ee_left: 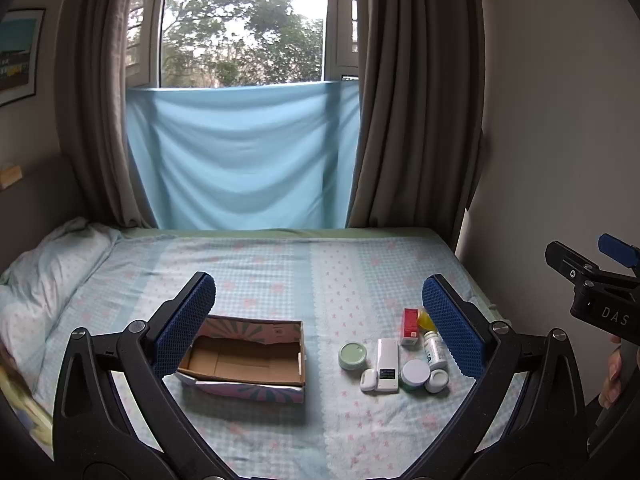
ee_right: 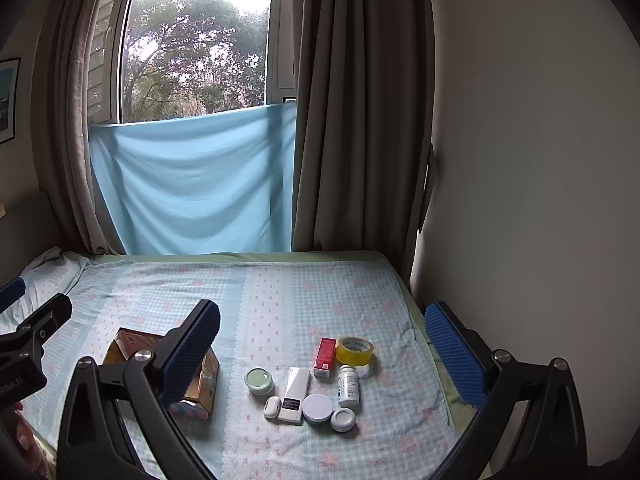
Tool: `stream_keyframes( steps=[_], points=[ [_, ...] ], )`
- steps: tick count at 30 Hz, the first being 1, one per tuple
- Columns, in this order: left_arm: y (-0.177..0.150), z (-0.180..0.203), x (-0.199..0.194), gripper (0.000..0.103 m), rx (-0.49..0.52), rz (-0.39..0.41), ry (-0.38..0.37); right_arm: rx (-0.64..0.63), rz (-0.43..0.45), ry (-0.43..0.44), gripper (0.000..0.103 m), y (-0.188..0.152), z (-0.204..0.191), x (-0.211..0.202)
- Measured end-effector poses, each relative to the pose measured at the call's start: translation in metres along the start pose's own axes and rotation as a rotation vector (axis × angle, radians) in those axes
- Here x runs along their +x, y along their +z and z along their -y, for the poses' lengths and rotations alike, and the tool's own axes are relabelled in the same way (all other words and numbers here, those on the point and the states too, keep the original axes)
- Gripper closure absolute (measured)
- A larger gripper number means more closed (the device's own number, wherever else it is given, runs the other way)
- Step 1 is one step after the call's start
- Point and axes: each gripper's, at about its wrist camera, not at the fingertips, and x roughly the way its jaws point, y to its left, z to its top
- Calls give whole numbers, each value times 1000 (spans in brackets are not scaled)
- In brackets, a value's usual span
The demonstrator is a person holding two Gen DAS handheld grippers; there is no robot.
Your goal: Organize rigid objects
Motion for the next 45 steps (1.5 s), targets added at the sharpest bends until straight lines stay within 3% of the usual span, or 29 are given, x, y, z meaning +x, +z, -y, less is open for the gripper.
stream_keyframes(
  steps=[20, 45],
  points=[
    [0, 1, 7, 0, -5, 2, -31, -3, -11, -11, 1, 1, -4, 3],
    [-2, 0, 14, 0, -16, 0, -15, -6, -14, -9, 1, 0, -6, 4]
  ],
)
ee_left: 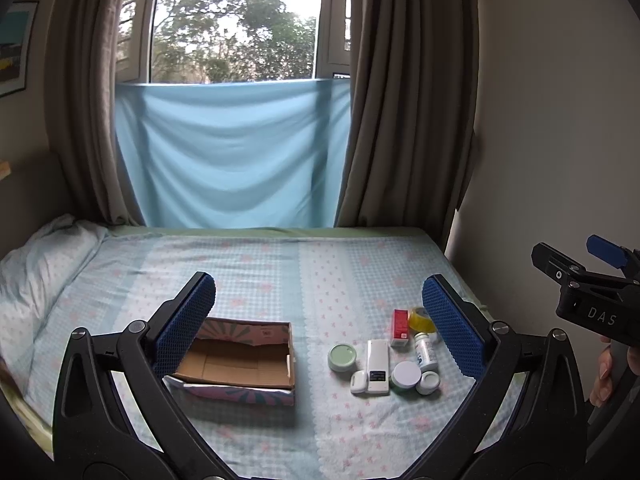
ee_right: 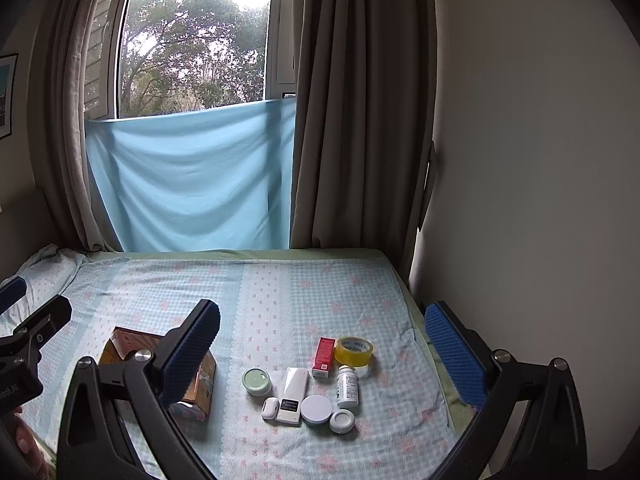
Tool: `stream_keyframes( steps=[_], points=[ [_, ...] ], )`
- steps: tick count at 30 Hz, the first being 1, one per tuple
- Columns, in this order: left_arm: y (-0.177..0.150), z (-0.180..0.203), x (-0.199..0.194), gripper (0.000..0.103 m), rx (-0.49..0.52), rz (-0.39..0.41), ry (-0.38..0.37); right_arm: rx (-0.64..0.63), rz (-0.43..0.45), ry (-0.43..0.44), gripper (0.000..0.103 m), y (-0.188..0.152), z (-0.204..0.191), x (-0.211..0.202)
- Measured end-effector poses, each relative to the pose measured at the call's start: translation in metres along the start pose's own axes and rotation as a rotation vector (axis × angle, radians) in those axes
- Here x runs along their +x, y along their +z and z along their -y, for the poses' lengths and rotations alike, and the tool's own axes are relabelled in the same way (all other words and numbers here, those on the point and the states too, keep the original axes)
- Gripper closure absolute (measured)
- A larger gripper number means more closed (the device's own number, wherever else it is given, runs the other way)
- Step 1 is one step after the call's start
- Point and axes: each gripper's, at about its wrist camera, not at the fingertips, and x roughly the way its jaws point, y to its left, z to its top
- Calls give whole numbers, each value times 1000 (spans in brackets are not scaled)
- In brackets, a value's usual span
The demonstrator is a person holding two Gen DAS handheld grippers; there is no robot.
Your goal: Organize rigid objects
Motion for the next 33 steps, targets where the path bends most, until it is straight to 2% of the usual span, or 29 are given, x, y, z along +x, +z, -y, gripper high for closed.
stream_keyframes(
  steps=[10, 15, 19, 23, 33],
  points=[
    [-2, -1, 0, 0, -7, -3, 12, 0, 2, 1, 1, 1, 0, 0],
    [-5, -5, 11, 0, -26, -48, 18, 7, -8, -8, 1, 1, 4, 2],
    [-15, -10, 31, 0, -53, -125, 10, 20, -51, -25, 0, -1, 10, 14],
    [-31, -13, 59, 0, -81, -216, -1, 38, -135, -35, 0, -9, 16, 40],
    [-78, -5, 154, 0, -117, -417, -22, 92, -300, -67, 0, -36, 44, 134]
  ],
)
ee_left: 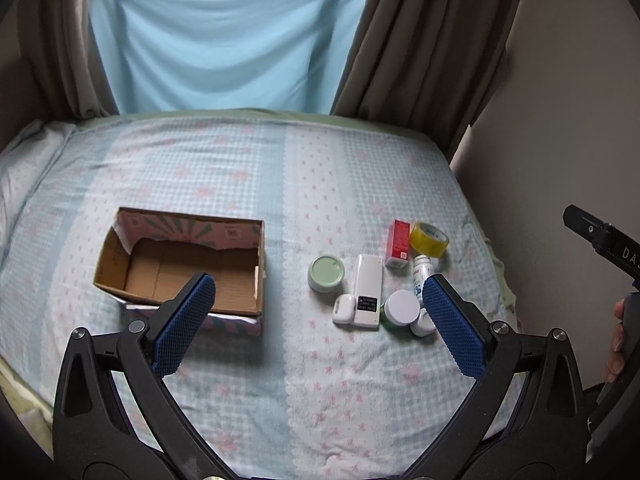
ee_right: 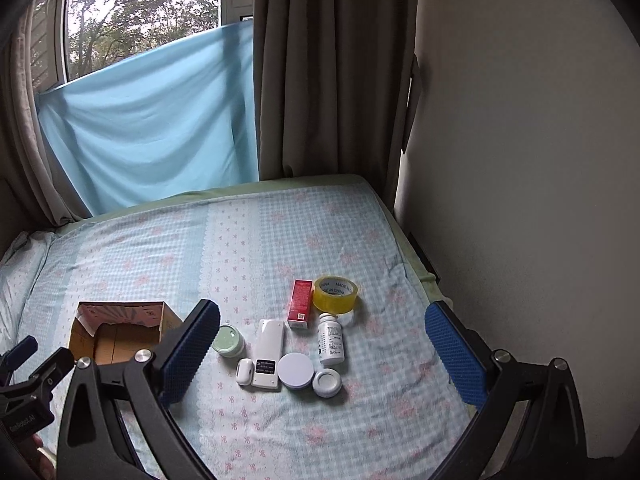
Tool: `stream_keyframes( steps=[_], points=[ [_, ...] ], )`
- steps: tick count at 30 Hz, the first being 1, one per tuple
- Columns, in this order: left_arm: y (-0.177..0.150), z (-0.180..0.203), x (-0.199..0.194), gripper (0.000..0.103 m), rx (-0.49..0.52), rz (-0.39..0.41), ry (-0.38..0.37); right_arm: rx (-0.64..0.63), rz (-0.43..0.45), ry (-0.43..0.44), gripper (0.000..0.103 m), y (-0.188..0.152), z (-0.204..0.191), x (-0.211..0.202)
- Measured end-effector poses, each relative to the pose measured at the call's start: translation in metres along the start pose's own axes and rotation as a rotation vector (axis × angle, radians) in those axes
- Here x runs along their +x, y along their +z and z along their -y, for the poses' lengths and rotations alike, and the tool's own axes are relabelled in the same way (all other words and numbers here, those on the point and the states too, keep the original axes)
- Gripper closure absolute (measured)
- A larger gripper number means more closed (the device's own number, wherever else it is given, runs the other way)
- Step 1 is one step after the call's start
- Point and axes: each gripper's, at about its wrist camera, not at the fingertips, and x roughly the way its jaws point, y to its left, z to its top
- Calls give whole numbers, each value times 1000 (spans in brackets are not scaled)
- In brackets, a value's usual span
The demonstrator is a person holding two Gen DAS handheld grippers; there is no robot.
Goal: Organize rigid objects
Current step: 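Grasp the green jar lid with the left tool while the right tool grasps the yellow tape roll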
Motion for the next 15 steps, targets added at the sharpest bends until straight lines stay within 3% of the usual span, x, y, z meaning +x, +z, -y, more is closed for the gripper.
stream_keyframes(
  steps=[9, 15],
  points=[
    [-9, 18, 136, 0, 36, -148, 38, 27, -122, -16, 1, 6, 21, 121],
    [-22, 26, 233, 0, 64, -220, 63, 21, -219, -2, 0, -7, 26, 217]
  ],
)
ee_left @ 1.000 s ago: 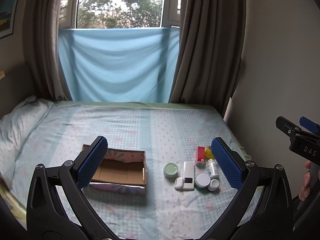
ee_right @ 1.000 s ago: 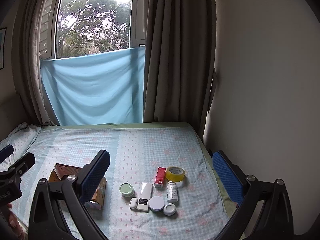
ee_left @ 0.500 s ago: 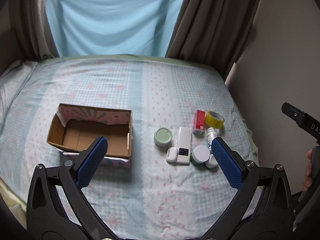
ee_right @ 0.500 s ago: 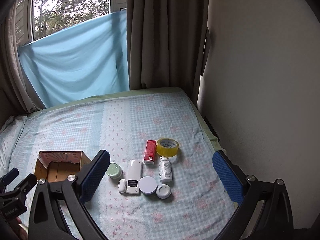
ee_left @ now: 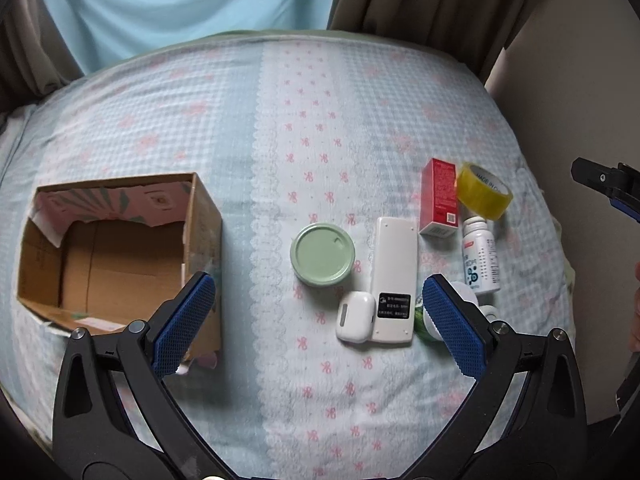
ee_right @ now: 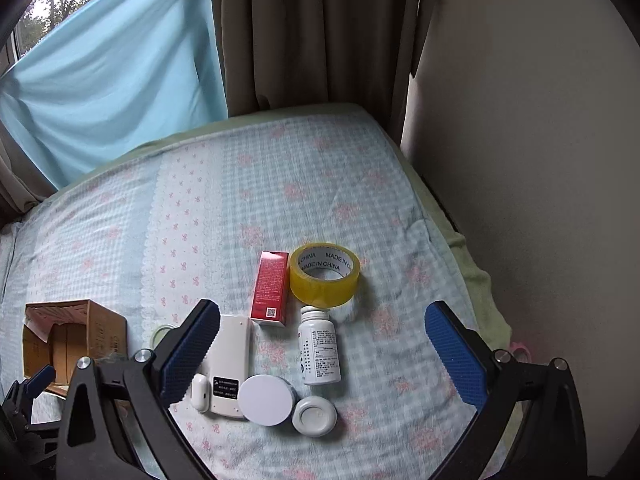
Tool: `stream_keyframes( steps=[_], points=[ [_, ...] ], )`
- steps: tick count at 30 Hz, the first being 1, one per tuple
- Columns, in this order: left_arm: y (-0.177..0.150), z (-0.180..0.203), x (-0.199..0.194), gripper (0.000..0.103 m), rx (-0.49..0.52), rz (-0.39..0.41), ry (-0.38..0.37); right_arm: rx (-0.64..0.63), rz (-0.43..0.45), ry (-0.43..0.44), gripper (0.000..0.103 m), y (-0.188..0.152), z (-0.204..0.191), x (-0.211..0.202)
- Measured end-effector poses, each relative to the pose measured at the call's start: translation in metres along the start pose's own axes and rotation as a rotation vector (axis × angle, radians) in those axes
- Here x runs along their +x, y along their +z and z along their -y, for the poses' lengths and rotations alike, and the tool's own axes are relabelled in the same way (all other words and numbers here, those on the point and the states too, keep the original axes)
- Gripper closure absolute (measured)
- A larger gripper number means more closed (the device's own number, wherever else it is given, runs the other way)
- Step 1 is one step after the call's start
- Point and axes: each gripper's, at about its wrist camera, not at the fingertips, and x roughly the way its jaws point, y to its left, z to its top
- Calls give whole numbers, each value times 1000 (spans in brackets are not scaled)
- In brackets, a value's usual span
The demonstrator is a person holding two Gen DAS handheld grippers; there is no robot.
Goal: Organize rigid objects
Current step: 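Grasp the green jar lid with the left tool while the right tool grasps the yellow tape roll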
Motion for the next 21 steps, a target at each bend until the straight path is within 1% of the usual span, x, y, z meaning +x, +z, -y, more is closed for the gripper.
stream_keyframes(
  steps=[5, 8, 11, 14, 19, 20, 21],
  points=[
    [-6, 6, 73, 0, 20, -70, 23, 48, -59, 7, 0, 1, 9, 79],
    [-12, 5, 104, 0, 22, -96, 40, 114, -93, 20, 1, -3, 16, 118],
    [-13, 2, 129, 0, 12, -110, 46, 144, -115, 31, 0, -5, 18, 150],
    [-11, 0, 149, 0, -12, -118, 34, 165, -124, 50, 0, -4, 16, 173],
    [-5, 0, 166, 1, -39, -110, 4, 174, -109, 54, 0, 6, 14, 193],
    [-4, 0, 168, 1, -46, -110, -3, 181, -111, 59, 1, 8, 15, 196],
    [-3, 0, 169, 4, -52, -110, -8, 190, -112, 60, 1, 10, 16, 198]
  ],
)
